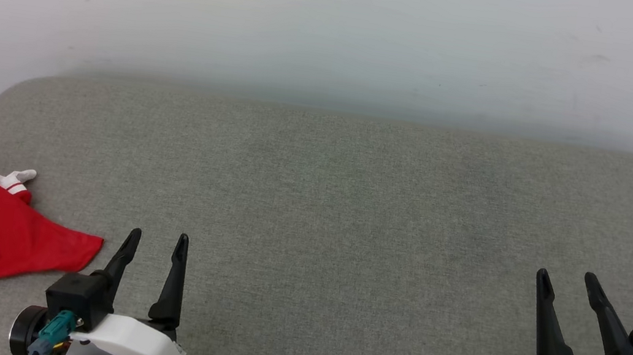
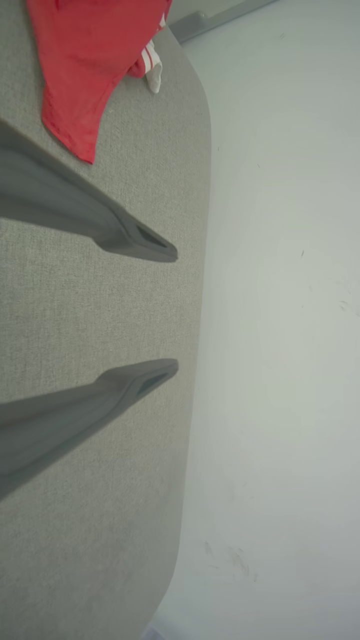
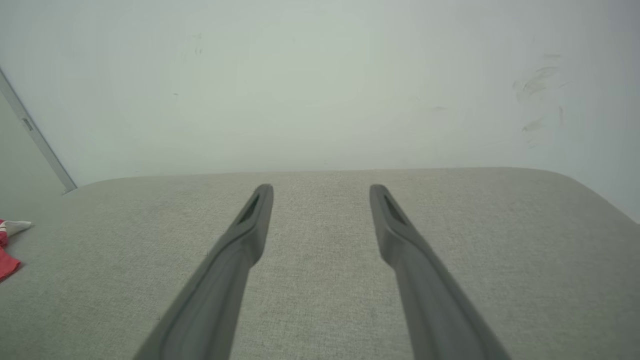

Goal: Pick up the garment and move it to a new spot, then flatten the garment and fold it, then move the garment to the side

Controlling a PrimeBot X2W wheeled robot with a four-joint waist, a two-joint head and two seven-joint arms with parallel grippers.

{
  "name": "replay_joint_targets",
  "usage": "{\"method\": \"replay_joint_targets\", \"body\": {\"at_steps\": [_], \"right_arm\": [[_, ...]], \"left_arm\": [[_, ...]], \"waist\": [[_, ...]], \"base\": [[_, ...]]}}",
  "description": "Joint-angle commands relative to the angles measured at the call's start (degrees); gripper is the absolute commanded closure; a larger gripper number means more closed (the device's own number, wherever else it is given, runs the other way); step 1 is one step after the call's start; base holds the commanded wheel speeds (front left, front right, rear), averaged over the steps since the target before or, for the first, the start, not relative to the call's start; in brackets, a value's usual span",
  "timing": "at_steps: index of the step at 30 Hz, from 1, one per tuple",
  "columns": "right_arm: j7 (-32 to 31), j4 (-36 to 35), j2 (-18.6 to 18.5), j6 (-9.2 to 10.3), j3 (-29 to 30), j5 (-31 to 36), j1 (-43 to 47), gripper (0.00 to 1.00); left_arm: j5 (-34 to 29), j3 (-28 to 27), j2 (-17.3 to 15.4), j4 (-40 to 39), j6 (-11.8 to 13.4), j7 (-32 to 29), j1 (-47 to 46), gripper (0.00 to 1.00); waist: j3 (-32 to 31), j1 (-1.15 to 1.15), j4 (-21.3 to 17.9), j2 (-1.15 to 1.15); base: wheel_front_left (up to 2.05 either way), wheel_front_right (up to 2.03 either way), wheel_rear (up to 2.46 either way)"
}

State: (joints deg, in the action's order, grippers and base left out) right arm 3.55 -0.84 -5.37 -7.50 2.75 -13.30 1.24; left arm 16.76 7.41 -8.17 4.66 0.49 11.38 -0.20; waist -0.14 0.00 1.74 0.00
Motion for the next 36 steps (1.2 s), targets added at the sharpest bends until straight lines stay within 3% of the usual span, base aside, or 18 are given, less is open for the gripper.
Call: {"method": "replay_joint_targets", "body": {"at_steps": [1,12,21,27,36], "right_arm": [[0.41,-0.72,0.12,0.01,0.08,1.41,-0.04,0.0],[1.1,-1.42,0.74,0.02,0.57,5.2,0.73,0.0],[1.58,-2.41,1.1,0.02,0.18,8.81,1.14,0.0],[1.74,-3.71,1.36,0.02,-0.59,11.15,1.67,0.0],[2.03,-4.26,1.89,0.03,-2.01,11.66,1.8,0.0]], "left_arm": [[-1.01,0.02,0.11,-0.13,-0.28,0.63,0.51,0.0],[-4.97,-0.89,1.04,0.41,-1.98,1.87,0.61,0.0],[-6.59,-2.76,2.62,0.29,-4.31,2.88,0.86,0.0],[-8.0,-4.41,3.49,0.85,-5.54,3.53,0.71,0.0],[-9.11,-7.17,4.26,0.74,-6.51,3.85,0.24,0.0]], "waist": [[0.0,0.0,0.04,0.0],[0.1,0.0,0.86,0.0],[0.07,0.0,3.69,0.0],[0.03,0.0,7.59,0.0],[-0.25,0.0,16.57,0.0]], "base": [[0.0,0.0,0.0],[0.0,0.0,0.0],[0.0,0.0,0.0],[0.0,0.0,0.0],[0.0,0.0,0.0]]}}
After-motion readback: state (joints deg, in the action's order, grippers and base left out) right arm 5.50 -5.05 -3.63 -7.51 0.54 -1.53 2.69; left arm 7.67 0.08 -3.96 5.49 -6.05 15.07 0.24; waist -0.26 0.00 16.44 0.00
